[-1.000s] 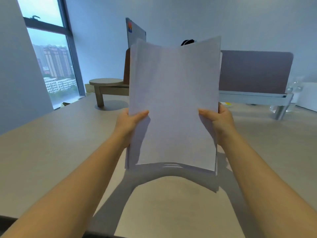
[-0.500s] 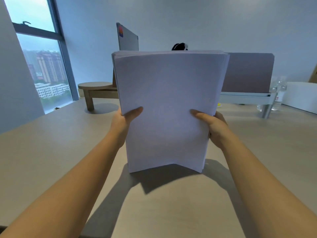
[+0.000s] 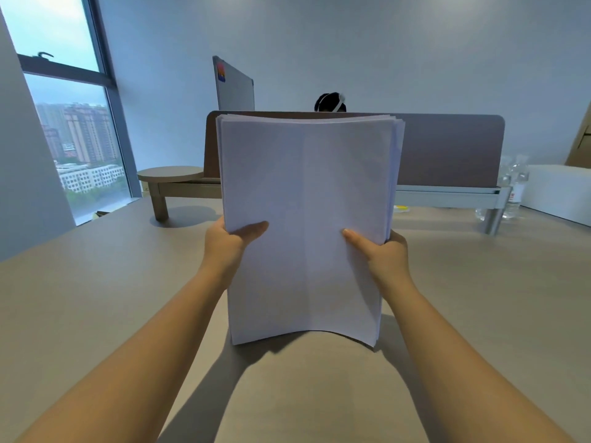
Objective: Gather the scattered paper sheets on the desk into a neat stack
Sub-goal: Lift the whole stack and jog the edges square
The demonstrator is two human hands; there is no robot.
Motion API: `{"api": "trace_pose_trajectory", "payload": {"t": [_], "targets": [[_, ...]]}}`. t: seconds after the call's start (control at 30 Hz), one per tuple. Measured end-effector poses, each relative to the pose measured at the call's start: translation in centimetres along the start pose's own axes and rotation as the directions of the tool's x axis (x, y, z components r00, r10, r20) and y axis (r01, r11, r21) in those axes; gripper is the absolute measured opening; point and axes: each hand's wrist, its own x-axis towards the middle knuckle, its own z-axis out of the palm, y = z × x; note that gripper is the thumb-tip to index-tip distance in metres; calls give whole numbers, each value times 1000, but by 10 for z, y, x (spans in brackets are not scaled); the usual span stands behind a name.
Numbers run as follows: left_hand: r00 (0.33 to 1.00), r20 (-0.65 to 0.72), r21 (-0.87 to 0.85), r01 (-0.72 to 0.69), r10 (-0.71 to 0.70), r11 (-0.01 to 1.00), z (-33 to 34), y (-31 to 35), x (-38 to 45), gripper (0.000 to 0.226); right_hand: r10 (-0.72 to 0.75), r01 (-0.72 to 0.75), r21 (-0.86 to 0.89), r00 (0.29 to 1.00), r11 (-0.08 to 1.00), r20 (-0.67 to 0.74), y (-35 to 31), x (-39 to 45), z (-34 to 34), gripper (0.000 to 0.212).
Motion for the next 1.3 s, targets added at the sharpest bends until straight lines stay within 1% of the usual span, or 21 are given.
{"api": "trace_pose_trajectory", "payload": {"t": [0.07,0.1,0.17,0.2,0.27,0.33,0.37,0.4,0.43,0.5,0.6,0.67,0.73,0.8,0.87,0.93,0.97,1.1,1.13,1.23,1.3], "targets": [[1000,6,-16,16,-16,1000,-1,9,5,30,15,-15,43,1000,999,-13,-7,3,2,27],[1000,23,-34,22,-21,999,-2,14,7,30,28,-27,62,1000,998,-12,-12,5,2,22],[996,86,-76,21,-14,997,-6,20,12,26,60,-63,116,998,991,27,-22,9,-2,10],[992,127,-78,25,-15,997,-9,18,12,29,85,-94,153,994,984,65,-24,10,-5,9],[980,192,-57,65,-53,996,-15,7,10,51,131,-154,165,981,974,143,-21,9,-14,6],[969,218,-30,128,-118,991,-19,-7,4,75,153,-174,126,975,977,163,-14,7,-17,6],[963,228,-31,156,-145,987,-19,-12,2,79,150,-170,122,976,978,158,-12,6,-17,9],[961,227,-40,173,-160,984,-18,-17,1,74,136,-154,124,981,980,141,-9,6,-15,12],[964,209,-55,179,-164,982,-14,-20,-1,64,114,-128,122,987,984,114,-7,5,-12,15],[983,115,-27,144,-140,989,-7,-22,-2,44,56,-61,92,997,994,58,-5,6,-5,17],[996,9,65,93,-94,994,-2,-24,-3,38,-13,13,24,1000,1000,-5,-2,6,2,18],[998,-16,101,64,-63,993,-1,-18,-3,33,-20,21,29,1000,999,-21,-7,6,8,20],[999,-13,96,45,-44,994,0,-6,0,30,-28,30,69,999,997,-34,-15,8,13,20],[998,30,25,54,-55,998,-2,5,5,34,-4,8,114,999,993,-36,-24,9,14,12],[989,106,-45,105,-100,993,-10,8,7,45,78,-79,143,997,987,16,-27,9,11,8],[968,175,-22,188,-182,982,-16,2,1,63,175,-184,113,981,976,83,-21,6,3,11],[957,198,-6,218,-213,976,-18,-4,-2,64,205,-213,86,974,973,93,-18,5,0,11],[957,180,65,220,-228,973,-14,-20,-6,30,242,-245,20,965,969,105,-10,5,-5,10],[959,172,74,214,-224,974,-13,-20,-6,26,246,-250,23,964,968,103,-10,5,-5,11],[969,116,100,206,-217,973,-8,-15,-9,17,241,-244,35,967,969,76,-11,6,0,24],[981,49,121,180,-187,976,-5,-13,-11,18,229,-229,-6,973,974,41,-10,7,5,31]]}}
